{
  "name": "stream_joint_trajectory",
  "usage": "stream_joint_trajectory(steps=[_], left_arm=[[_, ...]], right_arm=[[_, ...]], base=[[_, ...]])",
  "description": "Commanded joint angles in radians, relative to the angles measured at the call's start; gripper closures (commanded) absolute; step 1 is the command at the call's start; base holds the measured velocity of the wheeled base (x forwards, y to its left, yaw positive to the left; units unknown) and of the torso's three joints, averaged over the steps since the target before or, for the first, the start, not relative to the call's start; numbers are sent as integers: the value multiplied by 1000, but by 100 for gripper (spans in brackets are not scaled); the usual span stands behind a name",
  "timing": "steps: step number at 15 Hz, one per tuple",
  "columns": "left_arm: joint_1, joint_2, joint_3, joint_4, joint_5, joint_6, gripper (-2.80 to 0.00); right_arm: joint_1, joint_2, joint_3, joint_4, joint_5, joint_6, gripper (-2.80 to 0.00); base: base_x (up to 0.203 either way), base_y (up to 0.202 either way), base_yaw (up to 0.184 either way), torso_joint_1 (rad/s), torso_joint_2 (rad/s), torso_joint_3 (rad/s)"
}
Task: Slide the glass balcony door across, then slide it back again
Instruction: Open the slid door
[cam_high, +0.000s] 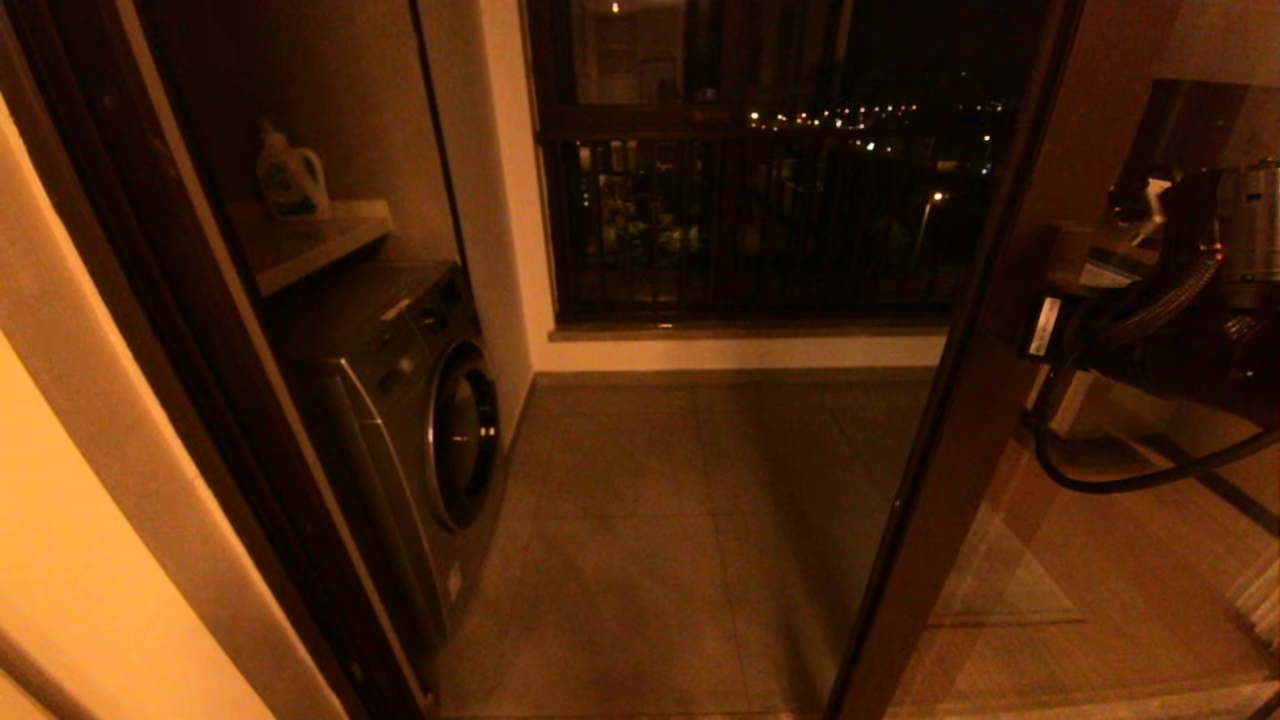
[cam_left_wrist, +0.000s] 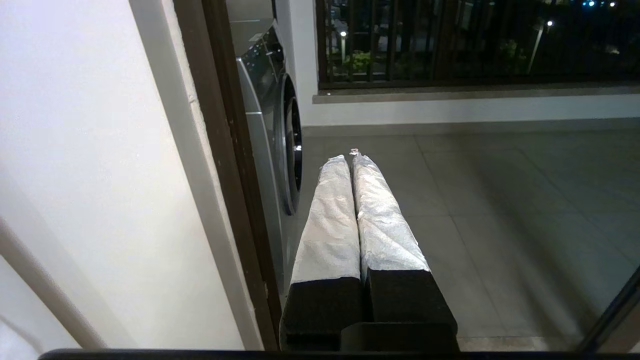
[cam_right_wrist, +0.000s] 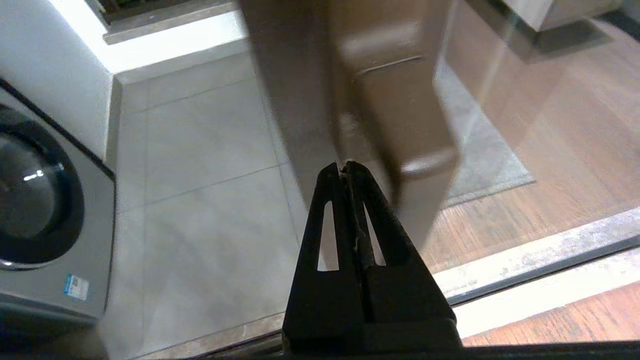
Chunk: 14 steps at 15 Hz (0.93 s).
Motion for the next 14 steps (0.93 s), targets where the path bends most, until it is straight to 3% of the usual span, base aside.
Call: stream_joint_trajectory(steps=[1, 14], left_arm=[[0, 1, 40, -1, 0, 0, 0], [0, 1, 40, -1, 1, 0, 0]], right_arm=[[-24, -3, 0, -3, 6, 0, 0], [-147, -3, 1, -5, 77, -5, 0]], base=[[0, 0, 0, 0, 0, 0], [0, 0, 0, 0, 0, 0]])
